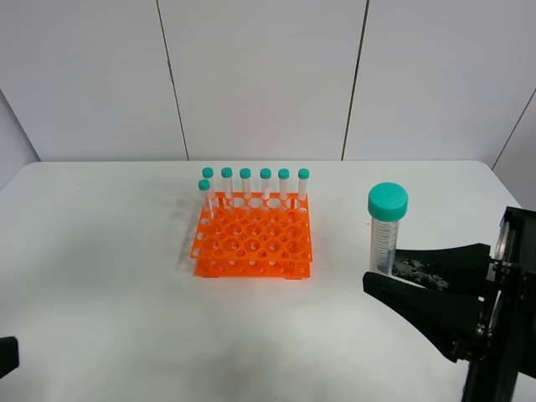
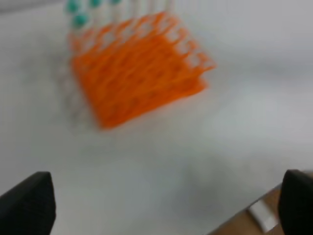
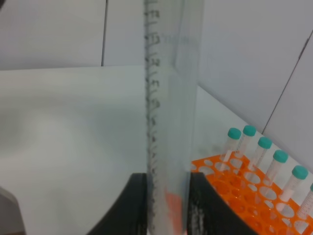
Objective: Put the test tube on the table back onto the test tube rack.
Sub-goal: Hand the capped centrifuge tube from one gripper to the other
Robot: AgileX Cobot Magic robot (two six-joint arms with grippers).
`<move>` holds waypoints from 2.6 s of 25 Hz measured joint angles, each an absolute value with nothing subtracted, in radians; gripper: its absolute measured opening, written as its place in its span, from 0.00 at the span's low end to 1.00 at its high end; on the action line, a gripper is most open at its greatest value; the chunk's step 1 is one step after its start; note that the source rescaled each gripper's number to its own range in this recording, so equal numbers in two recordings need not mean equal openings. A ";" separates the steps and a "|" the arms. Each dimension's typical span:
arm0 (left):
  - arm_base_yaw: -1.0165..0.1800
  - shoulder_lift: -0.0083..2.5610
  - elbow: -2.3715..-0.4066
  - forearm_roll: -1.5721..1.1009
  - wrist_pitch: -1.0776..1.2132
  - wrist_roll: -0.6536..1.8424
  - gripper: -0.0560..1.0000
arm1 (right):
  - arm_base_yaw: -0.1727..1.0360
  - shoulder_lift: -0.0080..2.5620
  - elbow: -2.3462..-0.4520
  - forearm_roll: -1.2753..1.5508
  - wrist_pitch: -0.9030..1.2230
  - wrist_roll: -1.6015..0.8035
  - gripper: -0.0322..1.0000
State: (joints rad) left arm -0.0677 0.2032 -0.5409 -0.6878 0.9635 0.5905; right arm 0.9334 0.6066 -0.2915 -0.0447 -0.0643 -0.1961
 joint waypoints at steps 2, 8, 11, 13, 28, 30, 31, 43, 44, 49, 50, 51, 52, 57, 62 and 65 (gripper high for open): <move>-0.085 0.223 -0.542 -0.785 0.921 0.674 1.00 | 0.933 0.607 -0.291 -0.045 -0.064 -0.196 0.08; -0.111 0.269 -0.543 -0.871 0.890 0.766 1.00 | 0.933 0.607 -0.290 -0.045 -0.064 -0.197 0.08; -0.154 0.294 -0.543 -0.877 0.904 0.795 1.00 | 0.933 0.607 -0.290 -0.045 -0.064 -0.197 0.08; -0.186 0.312 -0.543 -0.890 0.922 0.826 1.00 | 0.933 0.607 -0.290 -0.045 -0.064 -0.197 0.08; -0.720 0.646 -0.601 -0.925 0.717 1.102 0.99 | 0.933 0.607 -0.290 -0.045 -0.041 -0.197 0.08; -0.764 0.731 -0.648 -0.966 0.616 1.186 0.99 | 0.933 0.607 -0.290 -0.045 -0.041 -0.197 0.08; -0.764 0.731 -0.648 -0.966 0.616 1.186 0.99 | 0.933 0.607 -0.290 -0.045 -0.041 -0.197 0.08; -0.815 1.112 -0.894 -1.344 0.482 1.621 0.99 | 0.933 0.607 -0.290 -0.045 -0.041 -0.221 0.08; -0.815 1.127 -0.909 -1.380 0.482 1.653 0.99 | 0.933 0.607 -0.290 -0.045 -0.041 -0.221 0.08; -0.815 1.174 -0.931 -1.543 0.481 1.775 0.99 | 0.933 0.607 -0.290 -0.045 -0.041 -0.222 0.08; -0.815 1.179 -0.931 -1.565 0.481 1.786 0.99 | 0.933 0.607 -0.290 -0.045 -0.041 -0.223 0.08; -0.815 1.184 -0.931 -1.594 0.481 1.793 0.99 | 0.933 0.607 -0.290 -0.045 -0.041 -0.224 0.08; -0.815 1.189 -0.931 -1.623 0.484 1.798 0.99 | 0.933 0.607 -0.290 -0.045 -0.041 -0.224 0.08; -0.820 1.226 -0.931 -1.710 0.518 1.813 0.99 | 0.933 0.607 -0.290 -0.045 -0.041 -0.228 0.08; -0.824 1.280 -0.932 -1.724 0.550 1.928 0.90 | 0.933 0.607 -0.290 -0.045 -0.041 -0.228 0.08; -0.824 1.297 -0.932 -1.724 0.571 1.997 0.78 | 0.933 0.607 -0.290 -0.045 -0.042 -0.228 0.08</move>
State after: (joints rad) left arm -0.8240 1.2968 -0.9315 -1.7245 0.5705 1.9966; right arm 0.9334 0.6066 -0.2896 -0.0454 -0.0422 -0.2279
